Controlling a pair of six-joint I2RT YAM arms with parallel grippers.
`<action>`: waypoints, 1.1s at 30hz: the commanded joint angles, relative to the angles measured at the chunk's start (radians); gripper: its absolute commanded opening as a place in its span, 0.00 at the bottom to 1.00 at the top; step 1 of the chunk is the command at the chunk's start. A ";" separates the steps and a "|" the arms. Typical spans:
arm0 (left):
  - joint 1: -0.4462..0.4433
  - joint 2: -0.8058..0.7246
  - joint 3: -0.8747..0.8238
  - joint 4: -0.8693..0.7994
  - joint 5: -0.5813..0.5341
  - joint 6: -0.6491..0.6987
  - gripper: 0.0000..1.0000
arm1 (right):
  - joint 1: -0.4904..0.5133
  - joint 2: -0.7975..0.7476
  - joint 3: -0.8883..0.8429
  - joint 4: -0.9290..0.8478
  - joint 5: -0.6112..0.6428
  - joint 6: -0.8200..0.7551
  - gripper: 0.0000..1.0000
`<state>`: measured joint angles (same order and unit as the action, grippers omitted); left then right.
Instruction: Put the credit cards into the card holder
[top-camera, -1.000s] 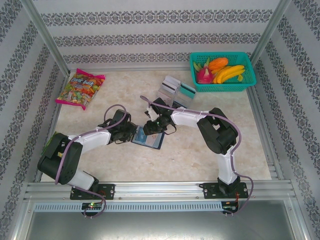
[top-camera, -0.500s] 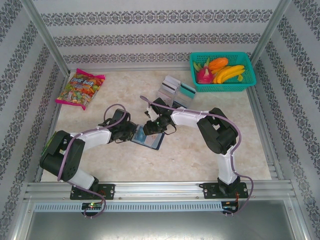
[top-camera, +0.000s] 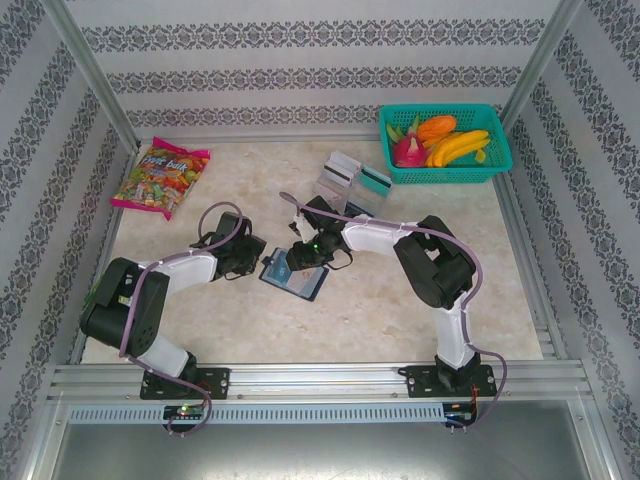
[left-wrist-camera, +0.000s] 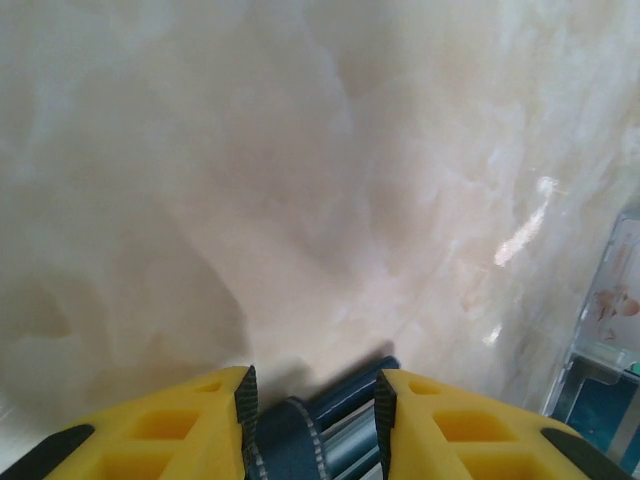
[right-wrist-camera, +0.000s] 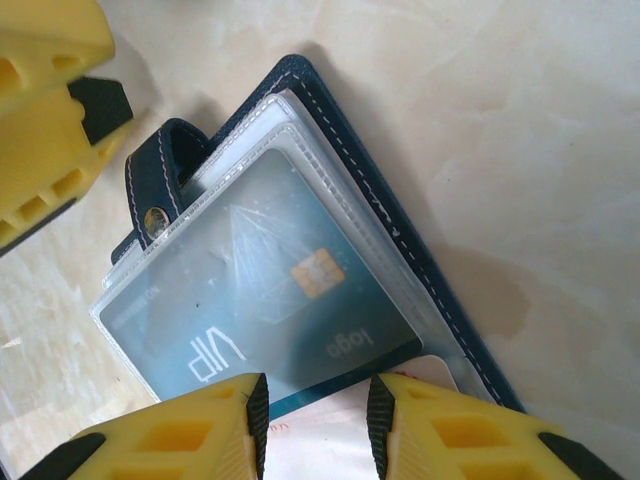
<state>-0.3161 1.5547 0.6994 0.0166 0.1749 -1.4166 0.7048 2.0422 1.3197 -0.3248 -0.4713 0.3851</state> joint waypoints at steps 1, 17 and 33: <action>0.013 0.021 0.031 0.032 -0.003 0.021 0.39 | 0.014 0.045 -0.049 -0.106 0.043 -0.020 0.36; -0.011 -0.017 0.008 -0.138 0.146 0.113 0.38 | 0.018 0.047 -0.033 -0.119 0.046 -0.024 0.36; -0.028 0.097 0.087 -0.065 0.189 0.092 0.38 | 0.018 0.052 -0.028 -0.130 0.053 -0.026 0.36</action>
<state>-0.3325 1.6165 0.7605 -0.0776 0.3294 -1.3312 0.7048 2.0422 1.3239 -0.3435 -0.4675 0.3847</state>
